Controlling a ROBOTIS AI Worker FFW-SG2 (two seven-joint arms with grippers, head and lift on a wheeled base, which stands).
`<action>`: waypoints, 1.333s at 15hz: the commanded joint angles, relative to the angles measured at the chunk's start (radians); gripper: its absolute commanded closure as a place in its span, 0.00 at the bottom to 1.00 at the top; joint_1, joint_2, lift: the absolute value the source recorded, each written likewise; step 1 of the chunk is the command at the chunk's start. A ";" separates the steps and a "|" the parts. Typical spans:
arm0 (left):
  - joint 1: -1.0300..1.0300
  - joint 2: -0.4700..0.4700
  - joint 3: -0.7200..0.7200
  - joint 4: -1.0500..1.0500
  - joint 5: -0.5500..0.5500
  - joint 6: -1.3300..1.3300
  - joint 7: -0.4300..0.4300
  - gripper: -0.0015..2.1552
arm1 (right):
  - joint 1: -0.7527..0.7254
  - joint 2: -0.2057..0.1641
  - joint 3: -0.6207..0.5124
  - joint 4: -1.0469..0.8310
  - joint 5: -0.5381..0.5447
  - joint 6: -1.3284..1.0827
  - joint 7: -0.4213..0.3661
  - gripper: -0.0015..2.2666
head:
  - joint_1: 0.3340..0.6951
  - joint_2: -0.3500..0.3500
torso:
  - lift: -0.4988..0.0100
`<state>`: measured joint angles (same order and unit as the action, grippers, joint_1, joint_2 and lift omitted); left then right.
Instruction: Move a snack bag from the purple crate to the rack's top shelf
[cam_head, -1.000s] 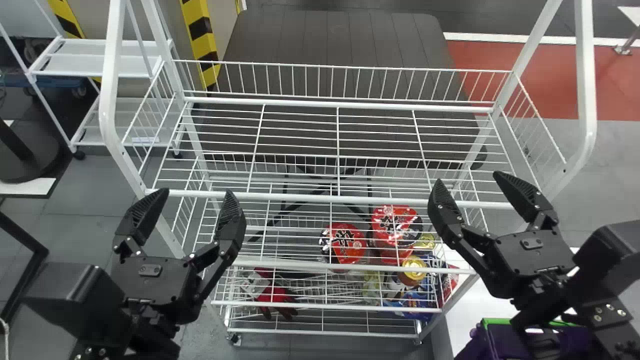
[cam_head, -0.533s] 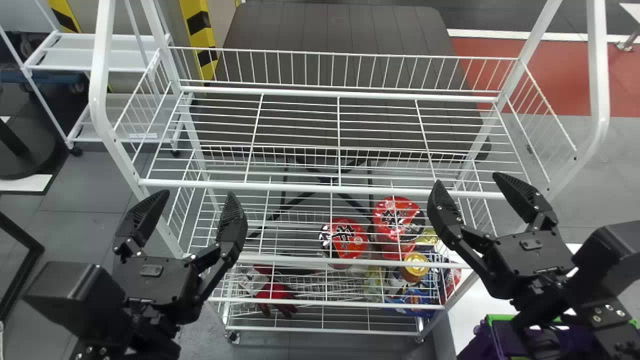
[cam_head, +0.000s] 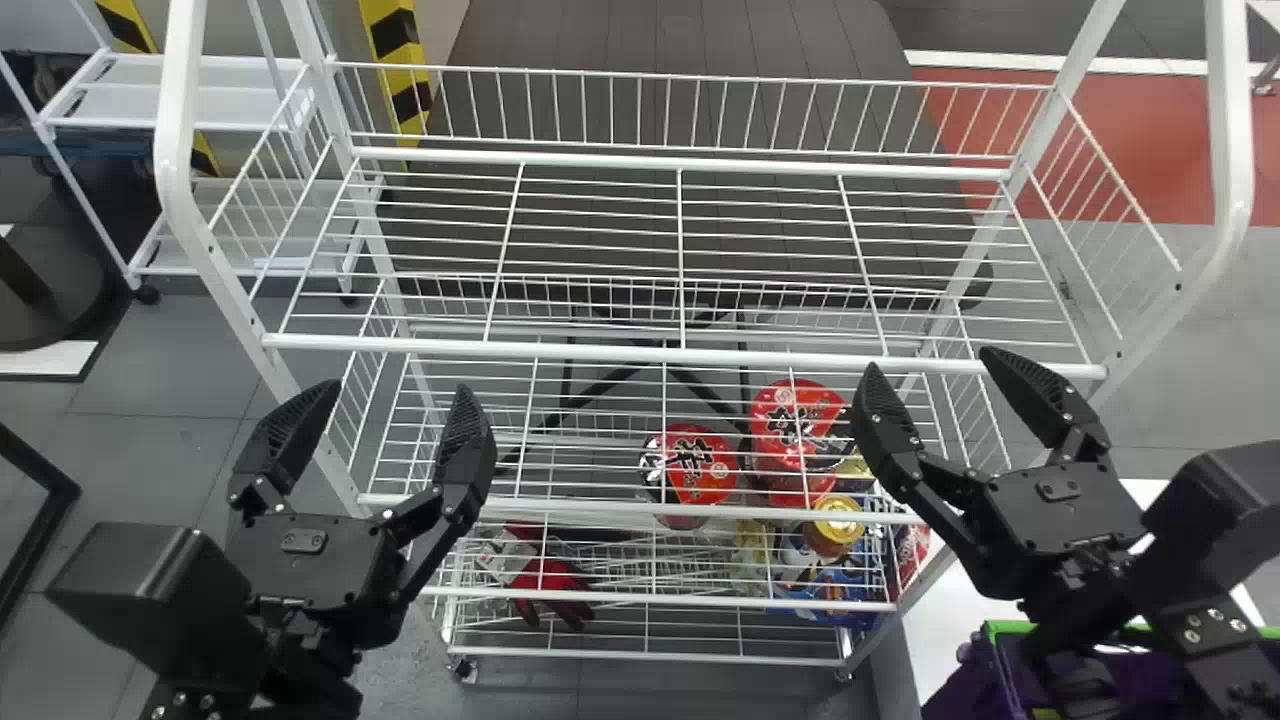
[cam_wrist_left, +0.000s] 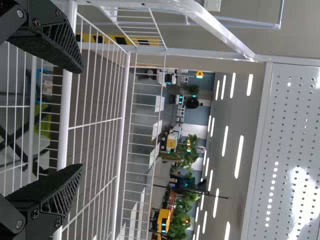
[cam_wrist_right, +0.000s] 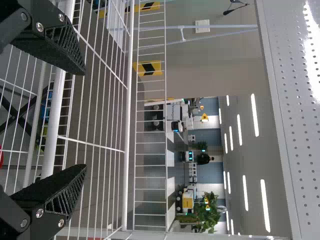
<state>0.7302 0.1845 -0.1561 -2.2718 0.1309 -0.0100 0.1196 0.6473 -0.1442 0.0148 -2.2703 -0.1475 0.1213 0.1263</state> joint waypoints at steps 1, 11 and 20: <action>0.000 -0.002 0.000 0.002 -0.005 0.000 0.008 0.08 | 0.000 0.000 -0.001 0.000 -0.001 0.007 0.003 0.08 | 1.00 0.47 | 0.72; -0.003 -0.007 -0.002 0.015 -0.020 -0.021 0.052 0.08 | -0.006 0.002 0.004 -0.002 0.008 0.034 0.003 0.08 | 1.00 0.49 | 0.65; -0.009 -0.007 -0.016 0.023 -0.045 -0.034 0.081 0.08 | -0.005 -0.002 0.004 -0.006 0.008 0.038 0.003 0.08 | 1.00 0.50 | 0.58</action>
<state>0.7223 0.1780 -0.1718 -2.2478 0.0858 -0.0450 0.2010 0.6427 -0.1457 0.0184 -2.2765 -0.1393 0.1589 0.1288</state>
